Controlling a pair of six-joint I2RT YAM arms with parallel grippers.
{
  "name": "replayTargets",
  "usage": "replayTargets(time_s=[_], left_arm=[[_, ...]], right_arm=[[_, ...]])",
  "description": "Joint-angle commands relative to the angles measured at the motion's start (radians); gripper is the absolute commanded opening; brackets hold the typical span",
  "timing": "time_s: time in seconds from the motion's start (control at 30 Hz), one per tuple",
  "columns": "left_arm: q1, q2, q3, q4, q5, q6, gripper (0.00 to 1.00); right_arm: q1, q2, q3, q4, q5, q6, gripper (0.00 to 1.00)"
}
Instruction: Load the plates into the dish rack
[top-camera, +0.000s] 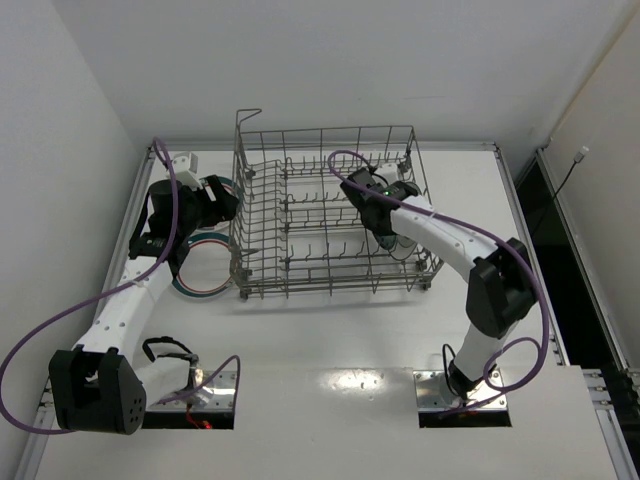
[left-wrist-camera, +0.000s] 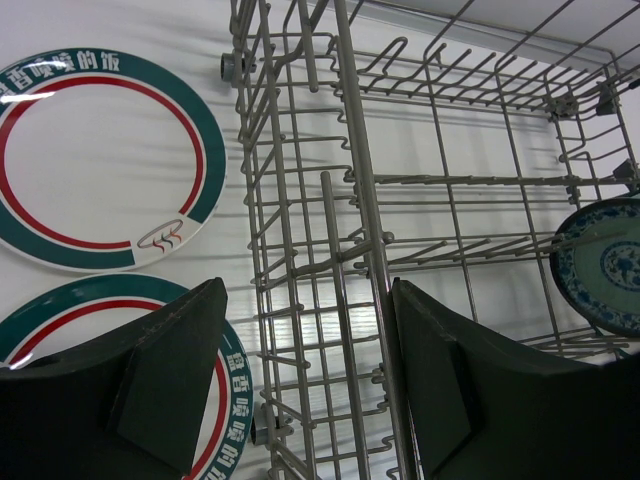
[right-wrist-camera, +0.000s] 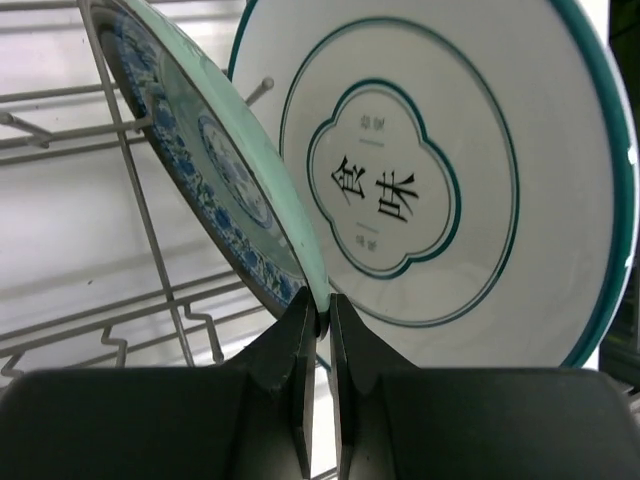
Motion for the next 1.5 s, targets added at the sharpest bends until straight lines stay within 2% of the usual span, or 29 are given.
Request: replayTargets(time_s=[0.0, 0.23, 0.33, 0.4, 0.43, 0.47, 0.5, 0.63, 0.77, 0.83, 0.93, 0.97, 1.0, 1.07, 1.1, 1.17, 1.3, 1.4, 1.47], left_arm=[[0.011, 0.014, 0.013, -0.054, -0.046, 0.036, 0.63], [0.011, 0.014, 0.013, -0.054, -0.046, 0.036, 0.63], [0.011, 0.014, 0.013, -0.054, -0.046, 0.036, 0.63], [0.011, 0.014, 0.013, -0.054, -0.046, 0.036, 0.63], [0.011, 0.014, 0.013, -0.054, -0.046, 0.036, 0.63], [0.011, 0.014, 0.013, -0.054, -0.046, 0.036, 0.63], [0.011, 0.014, 0.013, -0.054, -0.046, 0.036, 0.63], [0.011, 0.014, 0.013, -0.054, -0.046, 0.036, 0.65], [0.011, 0.014, 0.013, -0.065, -0.064, 0.036, 0.67], [0.011, 0.014, 0.013, -0.074, -0.107, 0.036, 0.67], [0.011, -0.049, 0.013, -0.101, -0.286, -0.015, 0.69], [0.011, -0.07, 0.004, -0.118, -0.455, -0.042, 0.79], [0.024, -0.085, 0.004, -0.143, -0.545, -0.081, 0.87], [0.098, -0.075, 0.018, -0.227, -0.657, -0.192, 1.0], [0.132, -0.066, 0.018, -0.238, -0.679, -0.219, 1.0], [0.233, -0.026, 0.018, -0.217, -0.614, -0.254, 1.0], [0.375, 0.104, 0.062, -0.194, -0.316, -0.3, 1.0], [0.419, 0.205, 0.073, -0.143, -0.126, -0.311, 1.0], [0.429, 0.221, 0.073, -0.117, -0.092, -0.311, 1.0]], right_arm=[[0.006, -0.01, 0.026, -0.024, -0.067, 0.049, 0.01], [-0.025, -0.03, 0.065, -0.013, -0.274, 0.021, 0.1], [-0.046, -0.03, 0.104, -0.036, -0.349, -0.032, 0.17], [-0.056, -0.03, 0.136, -0.061, -0.39, -0.066, 0.26], [-0.065, -0.02, 0.16, -0.085, -0.4, -0.084, 0.36], [-0.065, -0.02, 0.17, -0.085, -0.4, -0.085, 0.36], [-0.074, -0.02, 0.17, -0.1, -0.4, -0.094, 0.44], [-0.093, -0.063, 0.194, -0.119, -0.354, -0.137, 0.56], [-0.122, -0.112, 0.277, -0.17, -0.257, -0.18, 0.57], [-0.122, -0.199, 0.277, -0.104, -0.233, -0.213, 0.57], [-0.122, -0.317, 0.225, 0.01, -0.275, -0.226, 0.58], [-0.122, -0.34, 0.19, 0.052, -0.286, -0.226, 0.58], [-0.122, -0.357, 0.17, 0.068, -0.315, -0.226, 0.58], [-0.122, -0.38, 0.126, 0.099, -0.352, -0.226, 0.58], [-0.122, -0.391, 0.081, 0.12, -0.387, -0.226, 0.58], [-0.122, -0.391, 0.031, 0.131, -0.429, -0.215, 0.58], [-0.113, -0.372, -0.005, 0.162, -0.518, -0.206, 0.58], [-0.123, -0.382, -0.043, 0.185, -0.527, -0.217, 0.58], [-0.123, -0.382, -0.066, 0.185, -0.527, -0.226, 0.58]])
